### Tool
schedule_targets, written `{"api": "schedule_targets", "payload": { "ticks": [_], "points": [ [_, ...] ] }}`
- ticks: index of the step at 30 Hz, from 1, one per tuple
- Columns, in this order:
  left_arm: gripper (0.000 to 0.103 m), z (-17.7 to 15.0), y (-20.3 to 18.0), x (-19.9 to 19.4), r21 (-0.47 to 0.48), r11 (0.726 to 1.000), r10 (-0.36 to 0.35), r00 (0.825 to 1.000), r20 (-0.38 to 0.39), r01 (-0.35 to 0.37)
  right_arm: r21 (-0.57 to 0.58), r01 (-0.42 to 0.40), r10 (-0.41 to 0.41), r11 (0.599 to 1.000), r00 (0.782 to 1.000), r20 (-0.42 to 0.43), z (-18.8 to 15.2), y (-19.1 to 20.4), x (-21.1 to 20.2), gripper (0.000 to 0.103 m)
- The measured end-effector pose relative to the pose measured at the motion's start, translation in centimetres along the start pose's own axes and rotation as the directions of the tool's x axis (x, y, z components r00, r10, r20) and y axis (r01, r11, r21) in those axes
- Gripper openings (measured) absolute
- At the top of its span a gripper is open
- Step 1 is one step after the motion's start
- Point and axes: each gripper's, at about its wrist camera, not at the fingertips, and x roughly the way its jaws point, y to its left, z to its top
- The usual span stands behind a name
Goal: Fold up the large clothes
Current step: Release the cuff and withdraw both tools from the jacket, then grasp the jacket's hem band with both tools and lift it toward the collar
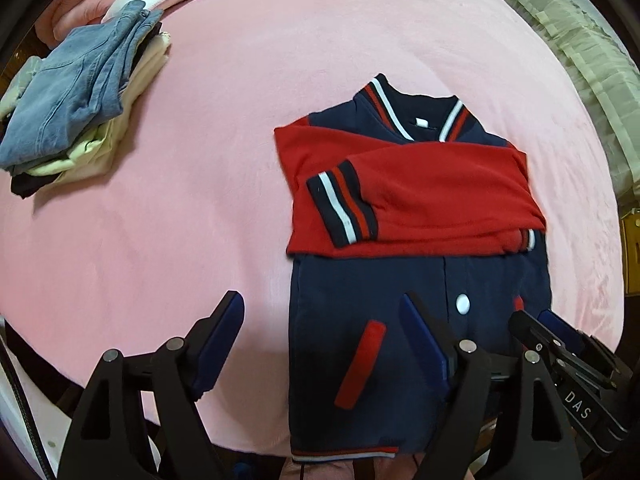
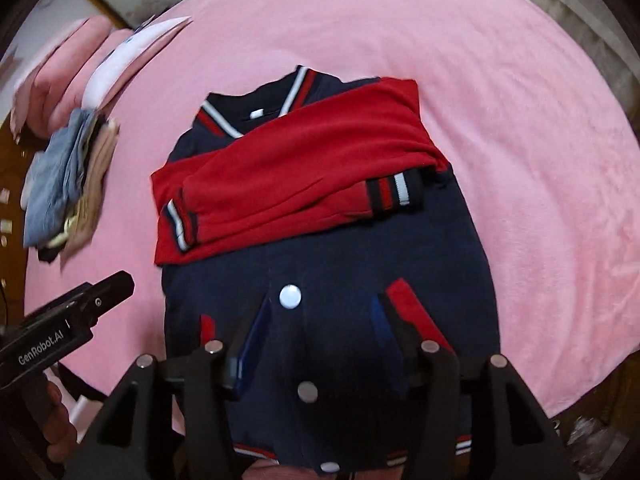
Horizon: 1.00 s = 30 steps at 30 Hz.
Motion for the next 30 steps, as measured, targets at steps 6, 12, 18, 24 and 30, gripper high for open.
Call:
{"api": "schedule_targets", "payload": {
  "ticks": [6,12,18,24,30],
  "points": [
    [0.085,-2.7,0.1,-2.3,-0.018,1.000,-0.019,0.999,0.031,0.020,-0.010,-0.017,0.017,1.000,1.000,0.006,-0.6,0.4,-2.2,0.076],
    [0.085,-4.9,-0.4,-4.5,-0.044,0.998,-0.030,0.997,0.073,0.033,-0.058,-0.043,0.045,0.997,0.998,0.048,-1.3,0.0,-4.9,0.077],
    [0.085,-8.3,-0.3,-4.5,-0.092,0.995,-0.034,0.996,0.085,0.041,-0.081,-0.072,0.077,0.994,0.995,0.066,-3.8,-1.7,-5.4,0.078],
    [0.085,-12.3,1.7,-1.3,-0.119,0.989,-0.079,0.995,0.060,0.086,-0.075,-0.050,0.053,0.996,0.998,0.035,-7.4,-4.5,-4.0,0.078],
    [0.085,-16.2,5.3,3.0,-0.205,0.952,-0.228,0.973,0.026,0.228,-0.051,-0.108,0.111,0.993,0.993,0.045,-11.6,-9.0,-2.5,0.078]
  ]
}}
